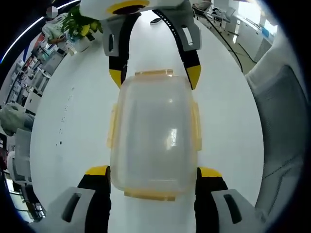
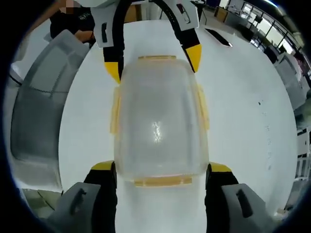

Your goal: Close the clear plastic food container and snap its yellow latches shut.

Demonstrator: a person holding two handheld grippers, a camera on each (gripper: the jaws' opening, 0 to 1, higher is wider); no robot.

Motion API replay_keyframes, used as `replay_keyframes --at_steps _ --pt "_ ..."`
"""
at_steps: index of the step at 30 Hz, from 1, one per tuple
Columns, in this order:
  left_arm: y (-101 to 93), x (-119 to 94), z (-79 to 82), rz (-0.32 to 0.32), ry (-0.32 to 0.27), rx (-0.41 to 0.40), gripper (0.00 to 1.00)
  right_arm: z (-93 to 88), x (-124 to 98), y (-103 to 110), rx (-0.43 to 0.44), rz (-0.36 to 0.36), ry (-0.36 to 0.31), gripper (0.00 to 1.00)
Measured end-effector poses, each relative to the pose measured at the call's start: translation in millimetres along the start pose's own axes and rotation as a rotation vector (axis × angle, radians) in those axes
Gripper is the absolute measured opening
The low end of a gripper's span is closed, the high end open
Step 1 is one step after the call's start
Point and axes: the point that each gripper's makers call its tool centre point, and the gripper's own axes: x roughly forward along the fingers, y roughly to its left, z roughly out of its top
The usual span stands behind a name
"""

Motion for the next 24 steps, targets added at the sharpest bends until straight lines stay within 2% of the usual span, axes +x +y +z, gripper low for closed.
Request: replay_keyframes --at_steps 11,24 --pt "20.7 1.8 -3.4 0.003 0.015 -0.002 0.66 4.2 1.7 -21.6 -0.004 -0.005 0.009 0.72" --pt "24.3 1.5 -3.5 0.008 0.017 -0.009 0.66 3.1 3.3 -26.0 -0.037 -0.040 0.041 0.73"
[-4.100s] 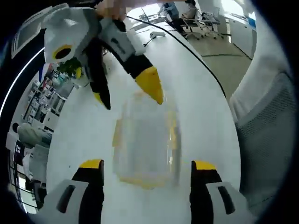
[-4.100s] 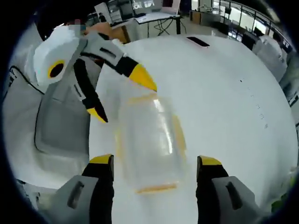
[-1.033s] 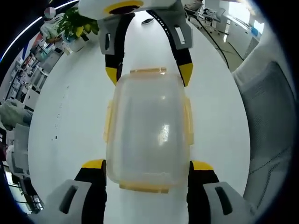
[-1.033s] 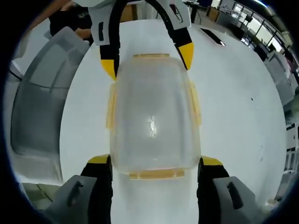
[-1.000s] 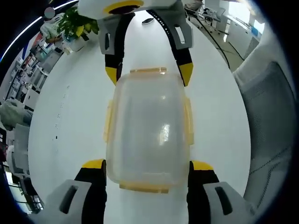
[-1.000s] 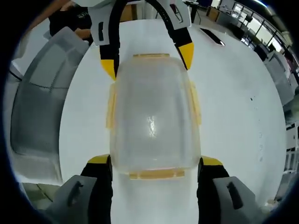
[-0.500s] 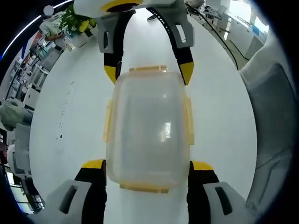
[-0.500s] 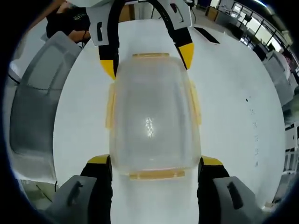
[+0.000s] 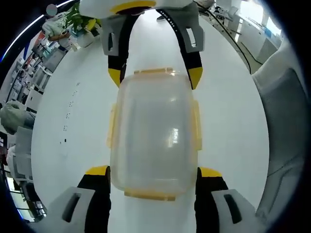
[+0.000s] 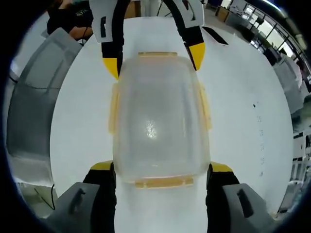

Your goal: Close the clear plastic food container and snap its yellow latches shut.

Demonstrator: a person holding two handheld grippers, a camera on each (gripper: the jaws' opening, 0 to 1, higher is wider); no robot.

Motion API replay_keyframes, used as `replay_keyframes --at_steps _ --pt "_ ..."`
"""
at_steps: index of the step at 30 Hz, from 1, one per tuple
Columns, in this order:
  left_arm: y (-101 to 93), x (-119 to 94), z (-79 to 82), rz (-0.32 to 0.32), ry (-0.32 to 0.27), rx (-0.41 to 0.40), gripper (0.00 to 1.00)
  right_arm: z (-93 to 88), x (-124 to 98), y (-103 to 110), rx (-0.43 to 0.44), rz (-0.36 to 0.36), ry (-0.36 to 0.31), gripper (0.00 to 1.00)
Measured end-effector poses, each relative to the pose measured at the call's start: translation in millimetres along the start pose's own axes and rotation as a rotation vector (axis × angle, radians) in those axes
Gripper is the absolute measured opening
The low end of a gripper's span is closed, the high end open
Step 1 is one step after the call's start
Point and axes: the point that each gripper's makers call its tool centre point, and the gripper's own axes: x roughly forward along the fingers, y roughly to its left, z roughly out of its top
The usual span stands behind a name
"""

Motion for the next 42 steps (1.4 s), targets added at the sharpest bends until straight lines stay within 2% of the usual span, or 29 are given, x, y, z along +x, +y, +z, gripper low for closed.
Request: replay_keyframes --at_steps 6,8,9,10,12,16,19,22,24,25,27,29,33,35,36,39,42 --pt "0.4 2.0 -2.7 0.032 0.021 0.001 0.67 1.3 1.1 -4.3 -0.013 -0.019 -0.018 0.74" --pt "2.2 1.0 -4.9 0.047 0.030 0.002 0.67 -0.6 1.1 -6.7 0.017 -0.040 -0.007 0.75" --pt "5.6 -1.6 -7.2 0.071 0.041 -0.008 0.67 -1.3 1.0 -9.0 0.006 -0.063 -0.003 0.79" --pt "8.9 -3.7 -6.2 0.094 0.032 -0.009 0.70 1.2 0.5 -12.2 -0.016 -0.093 -0.020 0.85" --pt "13.0 -9.1 -5.7 0.126 0.020 -0.019 0.76 4.6 -3.5 -7.7 -0.006 -0.089 -0.044 0.90" --pt "12.6 -21.6 -6.3 0.153 -0.011 -0.071 0.92 11.7 -13.1 0.9 0.004 -0.075 -0.065 0.88" --pt "2.3 -27.9 -6.4 0.147 -0.040 -0.101 0.96 12.2 -21.8 3.5 -0.006 -0.096 -0.061 0.85" --pt "-4.5 -36.4 -7.9 0.186 -0.074 -0.117 0.99 11.1 -28.5 12.4 0.012 -0.094 -0.081 0.92" --pt "-11.5 -39.6 -3.5 0.184 -0.133 -0.165 0.99 15.2 -32.5 14.1 0.013 -0.117 -0.126 0.96" --pt "-21.1 -42.8 1.5 0.154 -0.188 -0.237 0.99 15.6 -35.5 18.1 0.018 -0.121 -0.143 0.98" --pt "-25.5 -50.9 6.1 0.166 -0.256 -0.313 0.99 15.6 -39.5 27.7 0.035 -0.109 -0.162 0.98" --pt "-30.7 -57.2 5.0 0.176 -0.278 -0.314 0.99 21.3 -44.5 34.7 0.053 -0.118 -0.213 0.96" --pt "-48.1 -67.5 -0.9 0.191 -0.312 -0.318 0.99 25.4 -54.4 42.0 0.099 -0.178 -0.263 0.99" --pt "-53.5 -73.8 0.6 0.207 -0.377 -0.342 0.99 30.1 -57.6 47.8 0.131 -0.190 -0.303 0.98" --pt "-55.9 -76.4 -1.0 0.212 -0.392 -0.354 0.99 34.0 -60.0 52.5 0.164 -0.192 -0.339 0.99" --pt "-62.2 -87.6 -7.1 0.234 -0.444 -0.407 0.99 37.0 -65.0 62.9 0.243 -0.205 -0.374 0.99" --pt "-65.5 -111.0 -10.6 0.292 -0.550 -0.447 0.99 51.3 -74.8 75.1 0.286 -0.242 -0.475 0.99"
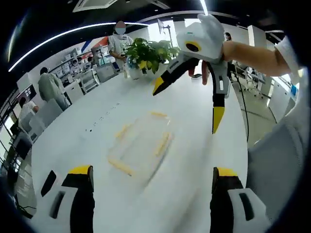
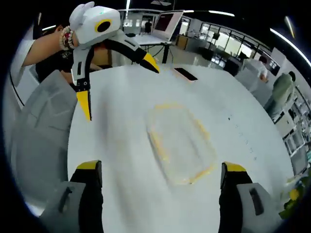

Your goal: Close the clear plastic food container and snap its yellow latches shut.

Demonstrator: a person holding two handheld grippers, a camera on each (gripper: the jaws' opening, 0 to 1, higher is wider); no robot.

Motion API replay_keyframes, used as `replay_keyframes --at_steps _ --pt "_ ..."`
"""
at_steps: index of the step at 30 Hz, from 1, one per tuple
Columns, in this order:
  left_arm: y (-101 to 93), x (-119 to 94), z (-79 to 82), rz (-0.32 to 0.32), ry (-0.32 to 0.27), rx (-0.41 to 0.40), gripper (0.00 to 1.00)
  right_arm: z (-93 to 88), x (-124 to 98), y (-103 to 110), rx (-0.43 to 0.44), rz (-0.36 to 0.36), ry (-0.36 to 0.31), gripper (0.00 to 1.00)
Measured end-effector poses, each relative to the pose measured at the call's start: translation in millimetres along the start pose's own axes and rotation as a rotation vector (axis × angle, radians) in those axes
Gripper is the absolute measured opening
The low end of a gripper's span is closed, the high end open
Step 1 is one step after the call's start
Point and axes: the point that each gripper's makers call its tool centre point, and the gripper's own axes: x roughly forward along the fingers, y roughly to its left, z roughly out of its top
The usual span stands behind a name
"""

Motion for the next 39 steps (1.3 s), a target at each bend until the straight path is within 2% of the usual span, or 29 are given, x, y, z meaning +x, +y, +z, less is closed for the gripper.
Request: replay_keyframes --at_steps 1,4,8,10,13,15,17,18,20,23,25,26,27,30,33,37,39 --pt "3.0 -6.9 1.6 0.024 -0.024 0.000 0.99 2.9 -2.1 0.2 0.016 -0.029 -0.019 0.99" --pt "1.0 -33.7 -9.0 0.043 -0.021 -0.028 0.99 7.6 -8.7 4.4 0.073 -0.102 -0.063 0.99" --pt "-3.3 -61.2 -19.5 0.064 -0.043 -0.042 0.99 14.9 -18.6 16.8 0.171 -0.162 -0.142 0.96" --pt "-4.7 -73.4 -24.2 0.073 -0.052 -0.044 0.99 23.0 -24.7 27.7 0.217 -0.167 -0.206 0.94" --pt "-2.6 -97.3 -27.1 0.116 -0.113 -0.054 0.99 28.1 -32.5 42.7 0.316 -0.179 -0.278 0.86" --pt "-1.9 -112.4 -26.5 0.152 -0.177 -0.081 0.99 28.9 -38.1 47.9 0.382 -0.208 -0.331 0.88" --pt "-3.4 -123.0 -28.3 0.160 -0.213 -0.106 0.99 26.6 -45.1 44.1 0.419 -0.274 -0.375 0.91" --pt "-3.4 -129.6 -32.2 0.170 -0.221 -0.116 0.99 23.4 -51.0 39.5 0.446 -0.332 -0.412 0.93" --pt "-1.4 -139.9 -37.6 0.209 -0.237 -0.118 0.99 11.5 -59.0 39.3 0.525 -0.387 -0.432 0.95" --pt "-5.8 -153.1 -44.1 0.228 -0.273 -0.151 0.99 2.8 -73.2 43.9 0.641 -0.425 -0.512 0.92" --pt "-10.5 -159.2 -53.5 0.225 -0.287 -0.219 0.99 -0.5 -84.0 46.3 0.679 -0.461 -0.591 0.93" --pt "-10.8 -161.1 -56.6 0.233 -0.297 -0.236 0.99 -3.8 -86.0 48.7 0.686 -0.468 -0.607 0.93" --pt "-12.8 -162.7 -61.6 0.236 -0.305 -0.241 0.99 -11.1 -86.5 52.5 0.717 -0.477 -0.611 0.94" --pt "-16.2 -164.5 -76.7 0.257 -0.281 -0.260 0.99 -26.2 -82.7 64.2 0.767 -0.479 -0.563 0.92" --pt "-18.7 -166.3 -85.3 0.255 -0.296 -0.291 0.99 -28.6 -80.4 75.9 0.731 -0.504 -0.550 0.91" --pt "-16.2 -167.0 -96.6 0.271 -0.300 -0.346 0.99 -30.8 -69.2 93.1 0.701 -0.492 -0.507 0.90" --pt "-16.7 -167.6 -98.2 0.270 -0.317 -0.371 0.99 -31.7 -68.5 94.7 0.645 -0.495 -0.463 0.87"
